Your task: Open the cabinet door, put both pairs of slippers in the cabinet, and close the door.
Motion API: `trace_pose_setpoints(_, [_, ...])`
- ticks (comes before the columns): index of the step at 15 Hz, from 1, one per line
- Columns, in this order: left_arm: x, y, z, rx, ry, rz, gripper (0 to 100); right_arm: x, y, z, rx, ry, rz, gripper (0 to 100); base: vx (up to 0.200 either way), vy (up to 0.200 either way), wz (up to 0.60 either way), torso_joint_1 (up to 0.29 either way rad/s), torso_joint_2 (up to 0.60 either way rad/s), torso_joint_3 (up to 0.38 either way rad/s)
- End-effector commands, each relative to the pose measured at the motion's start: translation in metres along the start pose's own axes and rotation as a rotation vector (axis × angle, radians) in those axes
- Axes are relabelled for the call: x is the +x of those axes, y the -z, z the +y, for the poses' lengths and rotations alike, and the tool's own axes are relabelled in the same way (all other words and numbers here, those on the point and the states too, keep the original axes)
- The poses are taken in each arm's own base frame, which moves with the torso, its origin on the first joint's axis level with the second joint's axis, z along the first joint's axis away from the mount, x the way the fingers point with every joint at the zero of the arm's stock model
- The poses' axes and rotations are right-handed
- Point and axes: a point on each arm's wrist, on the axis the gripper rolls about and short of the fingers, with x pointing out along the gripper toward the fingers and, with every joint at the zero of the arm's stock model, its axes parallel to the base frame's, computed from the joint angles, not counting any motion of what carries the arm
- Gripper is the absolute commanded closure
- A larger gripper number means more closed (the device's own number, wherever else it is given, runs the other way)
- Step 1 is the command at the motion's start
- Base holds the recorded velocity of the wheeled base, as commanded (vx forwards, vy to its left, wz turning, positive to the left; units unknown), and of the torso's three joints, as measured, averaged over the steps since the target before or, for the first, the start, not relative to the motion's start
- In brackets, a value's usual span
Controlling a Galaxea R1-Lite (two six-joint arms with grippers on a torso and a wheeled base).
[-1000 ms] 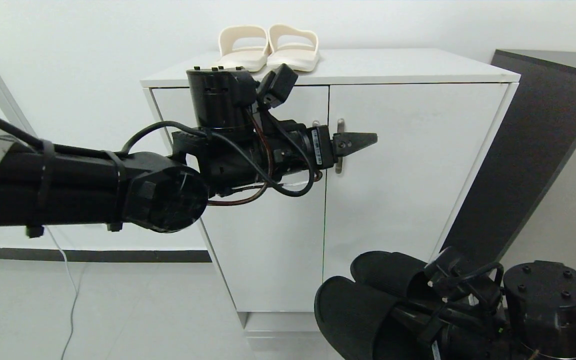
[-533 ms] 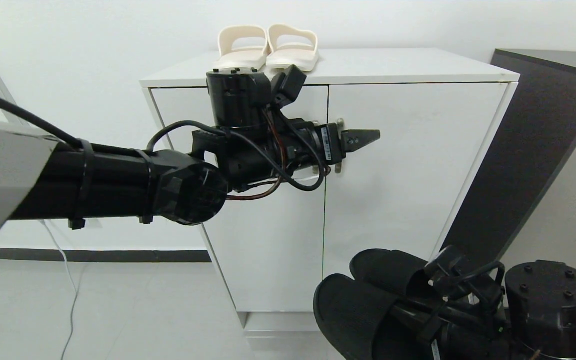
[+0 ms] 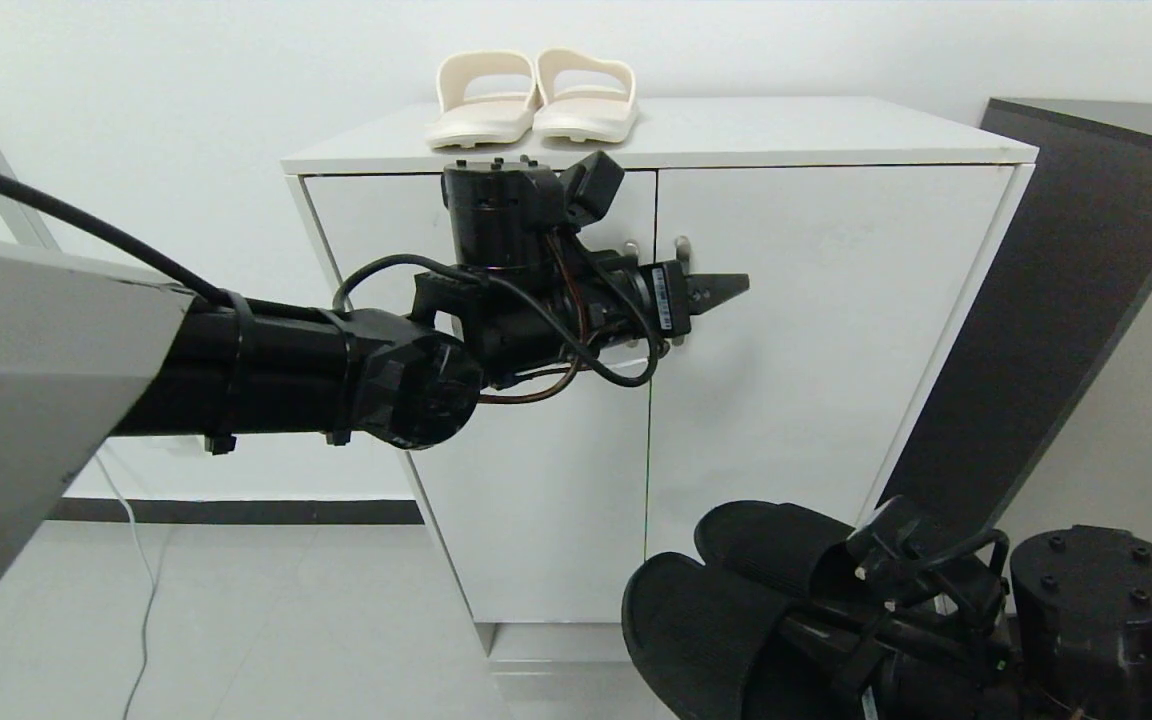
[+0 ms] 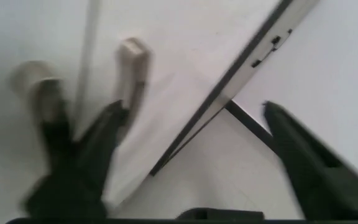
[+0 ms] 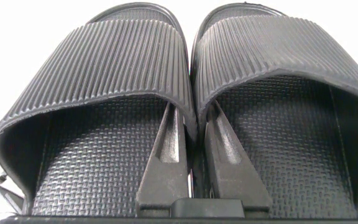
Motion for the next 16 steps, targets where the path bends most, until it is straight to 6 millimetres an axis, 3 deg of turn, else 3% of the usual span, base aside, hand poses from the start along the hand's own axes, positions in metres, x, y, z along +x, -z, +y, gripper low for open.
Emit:
trace_pose_setpoints(1, [0.000,0.001,-0.001,0.000,0.005,0.001,100,0.000,0.001,0.001,0.000,-0.005,0.003,100,0.000,0.000,0.00,0.000,0.00,0.000])
trace_pose_setpoints(8, [-0.010,0.003,-0.006,-0.004,0.008,0.014,100,-0.003,0.006,0.004,-0.003,-0.076,0.022,100,0.000,0.000,0.00,0.000,0.00,0.000])
trace_pose_setpoints(12, [-0.039,0.006,-0.034,-0.010,0.043,0.047,100,-0.017,0.010,0.007,-0.015,-0.199,0.016,100,0.000,0.000,0.00,0.000,0.00,0.000])
trace_pose_setpoints(16, [-0.067,0.004,-0.045,-0.013,0.035,0.051,100,-0.018,0.011,0.008,-0.020,-0.211,0.024,100,0.000,0.000,0.00,0.000,0.00,0.000])
